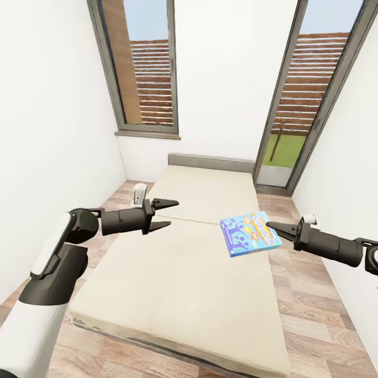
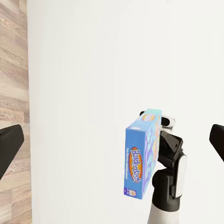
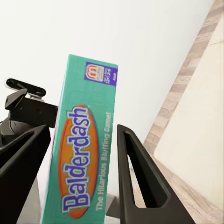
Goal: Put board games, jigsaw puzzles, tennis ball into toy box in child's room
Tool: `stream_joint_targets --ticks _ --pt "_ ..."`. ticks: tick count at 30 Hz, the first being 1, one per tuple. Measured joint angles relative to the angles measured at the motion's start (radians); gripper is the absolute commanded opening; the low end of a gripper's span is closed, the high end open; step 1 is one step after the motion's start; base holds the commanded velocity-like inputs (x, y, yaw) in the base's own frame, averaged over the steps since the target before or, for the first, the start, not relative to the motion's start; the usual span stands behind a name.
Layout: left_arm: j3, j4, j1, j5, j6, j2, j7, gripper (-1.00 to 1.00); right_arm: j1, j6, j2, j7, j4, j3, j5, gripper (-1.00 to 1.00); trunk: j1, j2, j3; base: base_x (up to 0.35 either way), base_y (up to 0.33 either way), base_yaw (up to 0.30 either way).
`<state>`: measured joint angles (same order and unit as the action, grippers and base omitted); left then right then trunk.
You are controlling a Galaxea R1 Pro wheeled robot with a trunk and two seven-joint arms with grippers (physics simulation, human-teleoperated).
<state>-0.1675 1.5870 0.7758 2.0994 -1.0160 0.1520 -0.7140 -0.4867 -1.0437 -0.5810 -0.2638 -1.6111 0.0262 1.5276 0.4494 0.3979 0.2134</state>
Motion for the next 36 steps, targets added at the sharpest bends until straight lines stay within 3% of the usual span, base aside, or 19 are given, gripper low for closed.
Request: stream_joint_targets --ticks 4,5,11,15,29,36 --pt "0.016 -0.022 -0.009 0.001 -0.001 0.009 0.002 1.00 0.000 0.000 0.007 -0.002 -0.002 0.004 -0.017 -1.00 0.000 0.000 0.000 0.000 0.000 0.000" --pt "0.040 -0.062 -0.021 -0.002 -0.002 0.017 0.005 1.00 0.000 0.000 0.011 -0.003 -0.002 0.008 -0.026 -1.00 0.000 0.000 0.000 0.000 0.000 0.000" --pt "0.096 -0.162 -0.053 0.008 -0.005 0.023 0.026 1.00 0.000 0.000 0.015 -0.004 -0.003 0.011 -0.034 -1.00 0.000 0.000 0.000 0.000 0.000 0.053" --pt "0.103 -0.167 -0.063 0.010 -0.004 0.024 0.062 1.00 -0.001 0.000 0.015 -0.002 -0.003 0.011 -0.037 -1.00 0.000 0.000 -0.001 0.000 0.000 0.249" --pt "0.107 -0.167 -0.078 0.003 -0.003 0.025 0.073 1.00 -0.001 0.000 0.015 0.000 -0.003 0.010 -0.041 -1.00 0.000 0.000 -0.001 0.000 0.000 0.288" --pt "0.107 -0.110 -0.079 0.003 0.004 0.024 0.071 1.00 0.000 0.000 0.015 -0.001 -0.004 0.005 -0.042 -1.00 0.000 0.000 -0.006 0.000 0.000 0.244"
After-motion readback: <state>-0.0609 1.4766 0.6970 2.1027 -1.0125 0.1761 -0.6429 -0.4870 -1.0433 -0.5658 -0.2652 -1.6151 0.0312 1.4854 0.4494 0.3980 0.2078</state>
